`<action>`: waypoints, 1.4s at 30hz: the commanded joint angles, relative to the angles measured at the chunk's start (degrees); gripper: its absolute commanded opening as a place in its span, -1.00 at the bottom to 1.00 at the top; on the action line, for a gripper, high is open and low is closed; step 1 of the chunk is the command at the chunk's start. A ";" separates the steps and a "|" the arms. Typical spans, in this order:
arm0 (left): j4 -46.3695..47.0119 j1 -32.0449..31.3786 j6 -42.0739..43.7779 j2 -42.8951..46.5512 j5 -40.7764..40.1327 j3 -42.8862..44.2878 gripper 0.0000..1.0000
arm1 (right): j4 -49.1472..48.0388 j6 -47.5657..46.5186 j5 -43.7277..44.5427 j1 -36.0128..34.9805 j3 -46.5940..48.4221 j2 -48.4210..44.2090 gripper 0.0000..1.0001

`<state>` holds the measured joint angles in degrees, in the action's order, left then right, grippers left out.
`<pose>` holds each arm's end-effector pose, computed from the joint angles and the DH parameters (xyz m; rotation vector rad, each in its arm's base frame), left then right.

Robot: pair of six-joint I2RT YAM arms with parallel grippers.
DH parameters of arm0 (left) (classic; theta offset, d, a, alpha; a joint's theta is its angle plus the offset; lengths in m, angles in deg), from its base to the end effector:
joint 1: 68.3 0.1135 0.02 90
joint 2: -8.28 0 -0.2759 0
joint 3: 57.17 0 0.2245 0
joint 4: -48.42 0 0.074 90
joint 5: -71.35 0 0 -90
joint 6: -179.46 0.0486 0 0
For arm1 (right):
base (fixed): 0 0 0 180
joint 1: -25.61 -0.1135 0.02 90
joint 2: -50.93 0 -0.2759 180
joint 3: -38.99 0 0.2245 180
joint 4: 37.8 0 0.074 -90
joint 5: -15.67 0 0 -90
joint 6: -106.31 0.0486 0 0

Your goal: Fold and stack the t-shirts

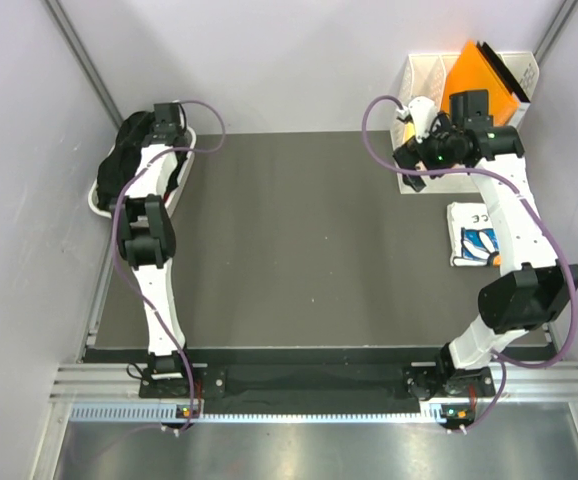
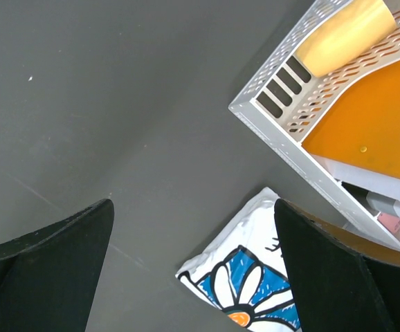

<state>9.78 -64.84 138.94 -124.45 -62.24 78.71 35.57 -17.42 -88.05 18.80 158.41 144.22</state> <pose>0.5173 0.0648 0.2651 0.4563 2.2689 1.3319 0.3161 0.0494 0.3988 -0.9231 2.1782 0.0611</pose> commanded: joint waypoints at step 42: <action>-12.02 -15.14 -15.11 29.54 31.45 6.89 -1.00 | -5.30 -2.47 14.07 -14.72 3.66 2.86 0.78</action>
<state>-3.16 -74.39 121.43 -103.25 -39.33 82.12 36.18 -18.50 -72.31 5.40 161.12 149.21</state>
